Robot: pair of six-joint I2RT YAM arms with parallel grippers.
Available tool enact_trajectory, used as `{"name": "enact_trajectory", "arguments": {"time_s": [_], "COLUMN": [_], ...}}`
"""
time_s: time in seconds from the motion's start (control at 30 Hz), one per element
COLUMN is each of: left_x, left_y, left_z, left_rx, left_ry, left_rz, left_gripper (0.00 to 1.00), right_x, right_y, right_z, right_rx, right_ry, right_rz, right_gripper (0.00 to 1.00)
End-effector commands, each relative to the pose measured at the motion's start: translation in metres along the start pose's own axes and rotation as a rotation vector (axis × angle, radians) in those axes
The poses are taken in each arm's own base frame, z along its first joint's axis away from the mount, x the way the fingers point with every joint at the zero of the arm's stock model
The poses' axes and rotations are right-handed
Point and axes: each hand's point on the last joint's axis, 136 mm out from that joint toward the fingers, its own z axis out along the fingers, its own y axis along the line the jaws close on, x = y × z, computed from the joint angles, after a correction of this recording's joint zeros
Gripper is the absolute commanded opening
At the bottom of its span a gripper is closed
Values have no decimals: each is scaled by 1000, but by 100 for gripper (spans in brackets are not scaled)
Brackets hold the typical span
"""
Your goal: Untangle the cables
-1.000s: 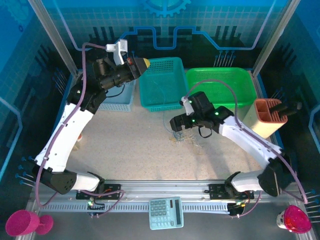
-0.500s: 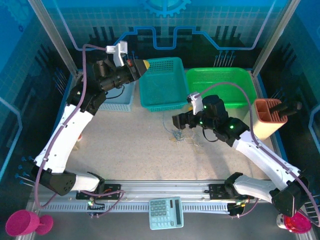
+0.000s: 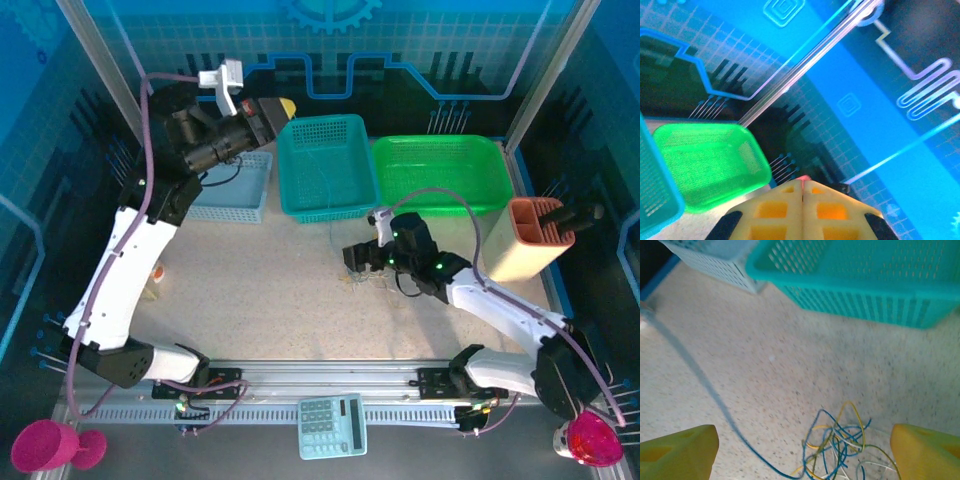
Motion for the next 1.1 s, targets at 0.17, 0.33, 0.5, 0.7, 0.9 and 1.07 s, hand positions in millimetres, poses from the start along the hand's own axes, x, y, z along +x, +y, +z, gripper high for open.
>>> {"name": "enact_trajectory", "arguments": {"time_s": [0.17, 0.33, 0.5, 0.7, 0.9, 1.07], "left_x": [-37, -67, -97, -122, -131, -143], "left_y": [-54, -85, -111, -118, -84, -47], "left_z": [-5, -15, -31, -49, -57, -66], "left_rx": [122, 157, 182, 160, -20, -180], "left_ry": [-66, -143, -249, -376, -454, -533], "left_rz": [28, 83, 132, 175, 259, 322], "left_gripper": [0, 0, 0, 0, 0, 0], "right_x": [13, 37, 53, 72, 65, 50], "right_y": [-24, -44, -61, -71, -58, -49], "right_z": [48, 66, 70, 71, 66, 58], "right_rx": [49, 126, 185, 203, 147, 109], "right_ry": [-35, 14, 21, 50, 47, 25], "right_rz": [86, 118, 153, 185, 184, 173], "right_gripper": [56, 46, 36, 32, 42, 47]}}
